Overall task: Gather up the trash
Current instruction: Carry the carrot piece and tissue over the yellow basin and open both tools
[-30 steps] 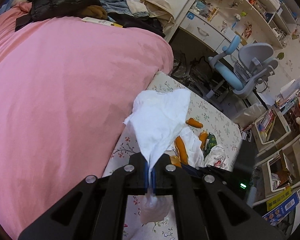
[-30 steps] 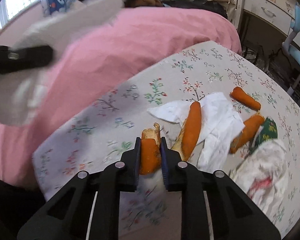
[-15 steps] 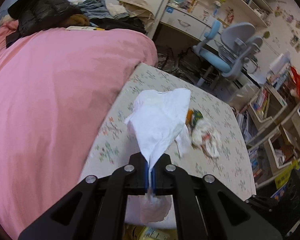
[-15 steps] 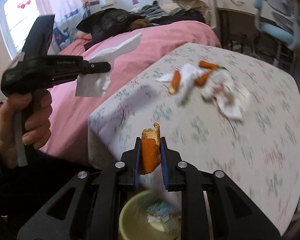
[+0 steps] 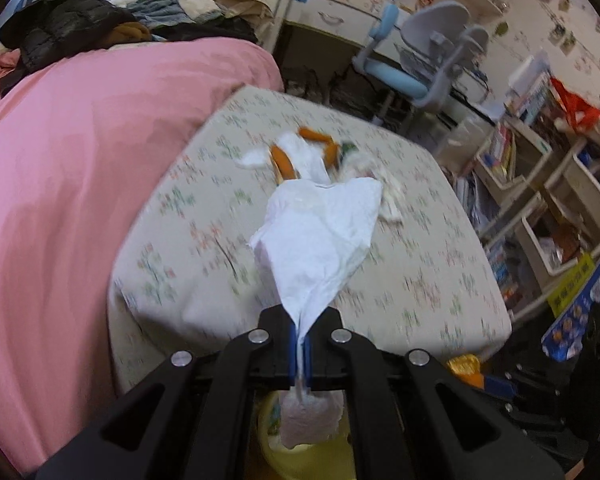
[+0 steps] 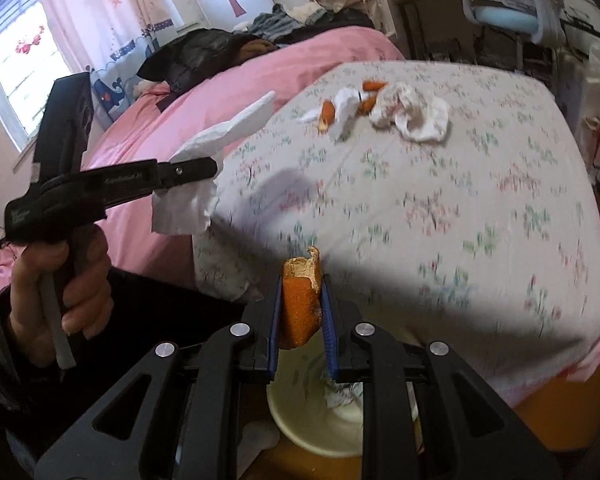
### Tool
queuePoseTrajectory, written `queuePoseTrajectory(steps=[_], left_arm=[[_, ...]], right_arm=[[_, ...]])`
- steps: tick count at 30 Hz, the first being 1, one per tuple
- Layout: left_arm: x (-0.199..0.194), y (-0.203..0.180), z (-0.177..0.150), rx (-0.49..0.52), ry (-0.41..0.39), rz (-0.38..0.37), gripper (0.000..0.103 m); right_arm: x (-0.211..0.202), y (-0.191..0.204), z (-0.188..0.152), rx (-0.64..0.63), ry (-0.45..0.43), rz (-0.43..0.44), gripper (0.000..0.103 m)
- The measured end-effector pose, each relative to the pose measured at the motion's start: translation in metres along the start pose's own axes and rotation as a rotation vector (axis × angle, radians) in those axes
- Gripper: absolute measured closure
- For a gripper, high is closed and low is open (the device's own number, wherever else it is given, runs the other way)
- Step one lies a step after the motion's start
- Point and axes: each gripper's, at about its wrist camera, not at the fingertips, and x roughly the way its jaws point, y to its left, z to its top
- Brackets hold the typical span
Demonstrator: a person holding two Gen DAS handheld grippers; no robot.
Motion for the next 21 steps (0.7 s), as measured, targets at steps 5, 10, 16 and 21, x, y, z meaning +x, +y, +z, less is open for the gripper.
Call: queuePoseTrajectory(steps=[5,10,16,21], left_arm=[[0.007,-0.018,-0.031,0.052,0.087,-0.005,0.100],[0.017,-0.035,-0.061,0.105,0.199,-0.015,0.099],[0.026,-0.049,-0.085,0.183,0.294,0.016,0.067],[0.012,-0.056,-0.084,0.229,0.195,0.067,0.036]], right_arm=[[0.012,0.002,-0.022,0.029,0.089,-0.007,0.085],[0.009,-0.007,-0.035,0.093,0.107,-0.046,0.070],[-0.008,-0.024,-0.035,0.179,0.038,-0.065,0.056],[-0.021,-0.032,-0.033,0.211,-0.030,-0.097,0.048]])
